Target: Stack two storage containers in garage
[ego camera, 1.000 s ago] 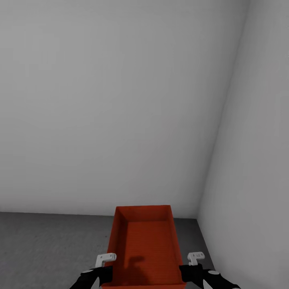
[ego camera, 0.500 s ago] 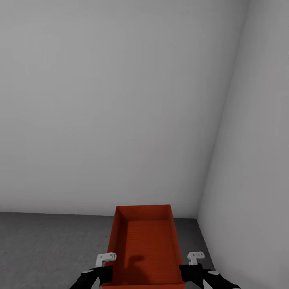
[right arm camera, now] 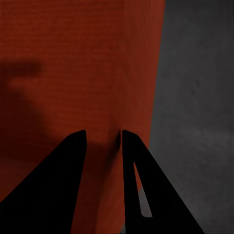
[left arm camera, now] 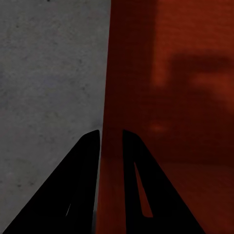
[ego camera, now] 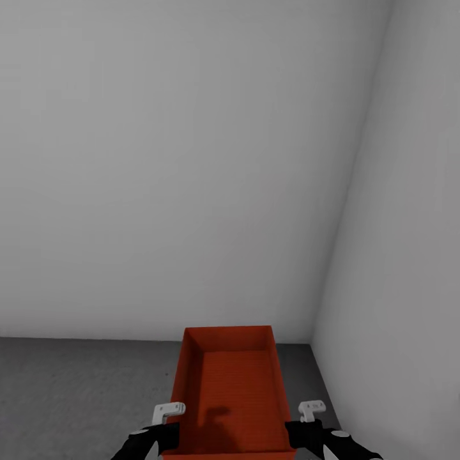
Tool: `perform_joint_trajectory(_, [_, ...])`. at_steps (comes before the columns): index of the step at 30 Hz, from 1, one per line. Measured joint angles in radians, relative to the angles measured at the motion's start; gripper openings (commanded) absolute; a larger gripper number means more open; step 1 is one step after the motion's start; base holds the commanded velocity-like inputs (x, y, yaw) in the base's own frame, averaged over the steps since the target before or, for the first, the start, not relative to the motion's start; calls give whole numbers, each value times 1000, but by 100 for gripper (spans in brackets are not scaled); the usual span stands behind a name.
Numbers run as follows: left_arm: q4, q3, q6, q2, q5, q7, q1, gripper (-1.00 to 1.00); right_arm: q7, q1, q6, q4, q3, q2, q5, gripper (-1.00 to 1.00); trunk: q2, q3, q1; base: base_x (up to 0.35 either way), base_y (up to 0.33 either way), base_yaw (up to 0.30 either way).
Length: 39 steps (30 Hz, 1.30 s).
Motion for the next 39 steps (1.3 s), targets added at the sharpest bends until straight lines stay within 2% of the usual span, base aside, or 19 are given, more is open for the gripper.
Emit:
perform_joint_trajectory(32, [0, -2, -2, 1, 2, 0, 0, -100, 2, 0, -1, 0, -2, 0, 1, -100, -225, -151, 123, 0, 0, -12])
perform_joint_trajectory(39, [0, -1, 14, 1, 2, 0, 0, -100, 2, 0, 16, 0, -1, 0, 0, -100, -274, -184, 150, 0, 0, 0])
